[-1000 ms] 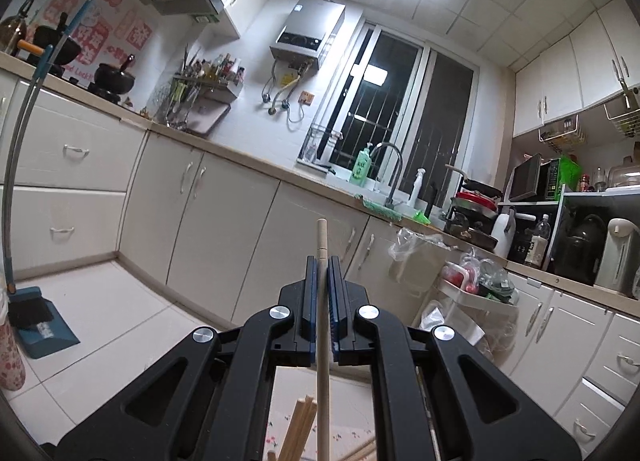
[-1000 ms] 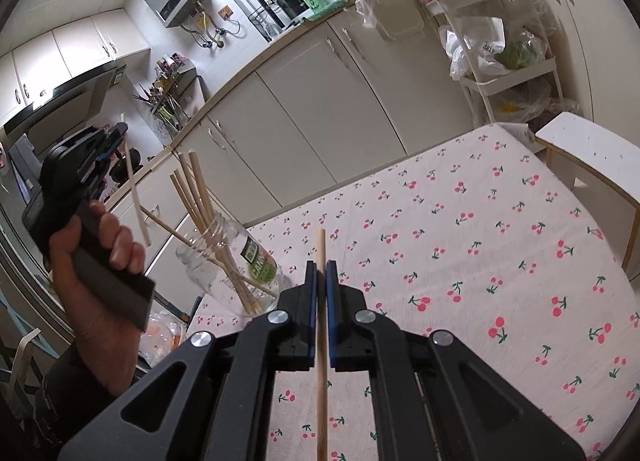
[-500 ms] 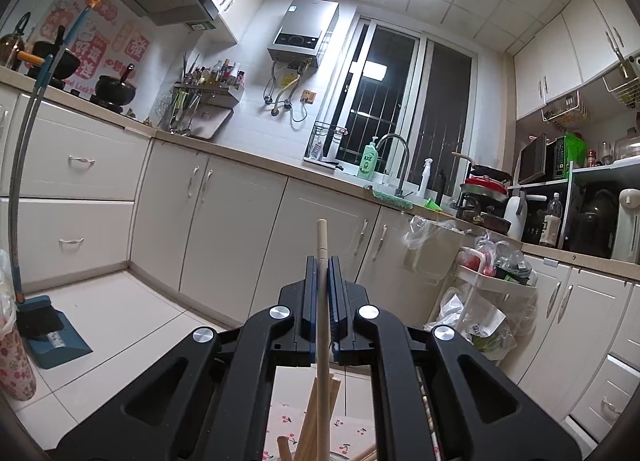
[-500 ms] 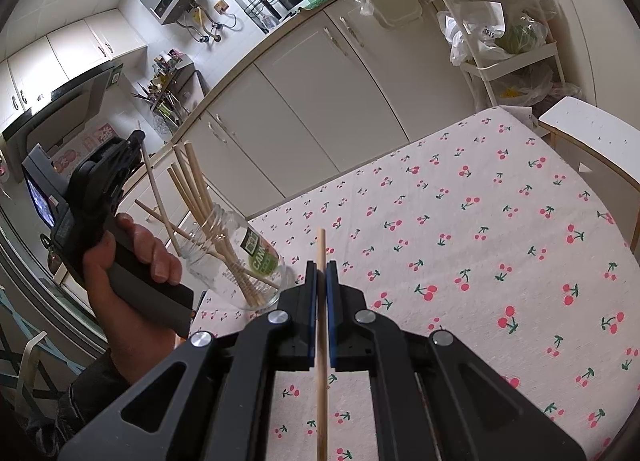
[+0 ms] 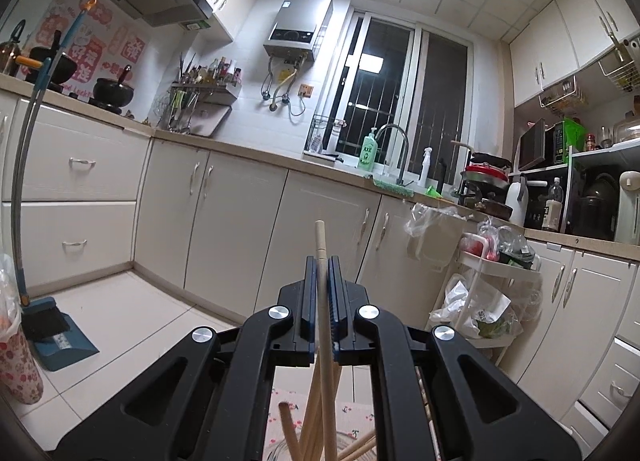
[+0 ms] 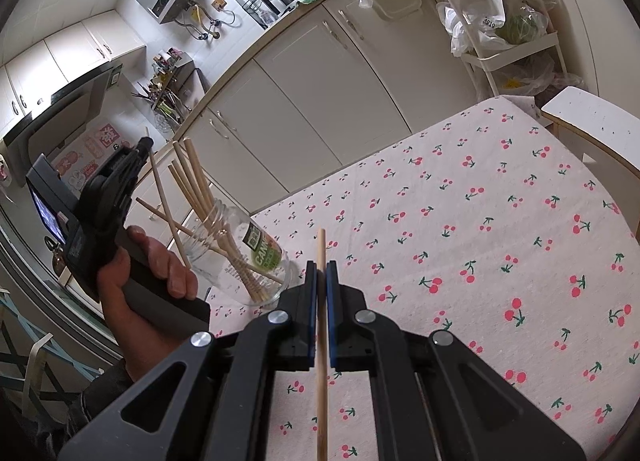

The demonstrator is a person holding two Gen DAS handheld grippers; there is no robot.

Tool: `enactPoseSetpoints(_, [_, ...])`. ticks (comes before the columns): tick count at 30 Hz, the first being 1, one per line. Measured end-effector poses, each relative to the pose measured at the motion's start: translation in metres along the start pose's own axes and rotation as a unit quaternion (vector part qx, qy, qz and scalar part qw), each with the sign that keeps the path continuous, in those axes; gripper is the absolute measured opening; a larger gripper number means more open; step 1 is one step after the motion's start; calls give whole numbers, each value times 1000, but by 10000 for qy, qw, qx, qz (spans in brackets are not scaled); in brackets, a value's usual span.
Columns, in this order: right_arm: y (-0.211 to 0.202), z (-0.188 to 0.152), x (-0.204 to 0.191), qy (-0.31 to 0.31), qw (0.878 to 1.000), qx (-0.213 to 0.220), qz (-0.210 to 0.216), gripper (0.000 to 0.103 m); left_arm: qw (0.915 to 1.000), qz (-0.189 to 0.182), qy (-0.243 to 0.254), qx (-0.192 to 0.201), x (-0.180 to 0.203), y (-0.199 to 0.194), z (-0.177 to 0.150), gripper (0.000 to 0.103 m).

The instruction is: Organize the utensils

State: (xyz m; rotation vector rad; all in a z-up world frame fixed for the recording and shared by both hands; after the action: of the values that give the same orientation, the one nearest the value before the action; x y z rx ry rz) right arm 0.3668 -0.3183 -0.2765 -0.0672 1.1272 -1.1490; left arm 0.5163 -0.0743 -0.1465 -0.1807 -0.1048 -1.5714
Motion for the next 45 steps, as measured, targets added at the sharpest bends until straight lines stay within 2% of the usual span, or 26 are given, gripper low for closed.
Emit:
enactPoseSetpoints(4, [0, 0, 0, 4, 10000, -26, 5, 5, 9999, 12, -54, -101, -5, 0, 0, 5])
enactPoseSetpoints(9, [-2, 2, -2, 21, 9999, -34, 113, 5, 9996, -61, -290, -18, -12, -10, 18, 5])
enactPoseSetpoints(17, [-16, 1, -35, -395, 9981, 129, 461, 5, 9982, -280, -454, -273, -27, -43, 30, 5])
enactPoseSetpoints(26, [-17, 0, -39, -388, 9981, 115, 464, 5, 9859, -453, -803, -1397, -59, -20, 8, 5])
enactPoseSetpoints(29, [-17, 0, -36, -350, 9983, 90, 460, 5, 9718, -698, -1095, -1967, -71, 3, -3, 5])
enactPoseSetpoints(32, [-17, 1, -33, -312, 9984, 95, 459, 5, 9518, -971, -1331, -2586, -81, 33, -10, 9])
enactPoseSetpoints(33, [-17, 1, -33, -288, 9984, 98, 468, 5, 9416, -1040, -1549, -2803, -89, 44, -13, 16])
enactPoseSetpoints(34, [-17, 1, -32, -278, 9984, 99, 473, 5, 9327, -1090, -1651, -3017, -93, 53, -16, 27])
enactPoseSetpoints(36, [-18, 2, -32, -283, 9984, 98, 478, 5, 9188, -1201, -1860, -3269, -101, 66, -22, 40])
enactPoseSetpoints(37, [-17, 1, -32, -281, 9984, 84, 481, 5, 9120, -1259, -1956, -3378, -104, 72, -24, 41])
enactPoseSetpoints(39, [-16, 1, -31, -281, 9984, 64, 479, 5, 9066, -1297, -1876, -3550, -103, 81, -27, 48])
enactPoseSetpoints(43, [-14, -1, -32, -280, 9985, 30, 468, 5, 8717, -1547, -1924, -4234, -94, 106, -49, 53])
enactPoseSetpoints(45, [-13, -1, -31, -283, 9985, 22, 458, 5, 8593, -1558, -1948, -4466, -95, 116, -61, 53])
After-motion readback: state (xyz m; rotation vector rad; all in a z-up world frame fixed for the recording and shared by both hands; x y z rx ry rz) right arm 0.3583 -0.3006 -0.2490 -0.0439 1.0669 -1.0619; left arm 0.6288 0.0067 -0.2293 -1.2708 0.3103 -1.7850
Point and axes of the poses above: each gripper's, at about its wrist camera, not at the fingertips, and y roughly the way its jaws point, x to its right, z to its top, the point moved 3 cm from there along y, roughly the way its jaws point, and after that the axes turned 5 degrees about y, right-handed, at the moved point
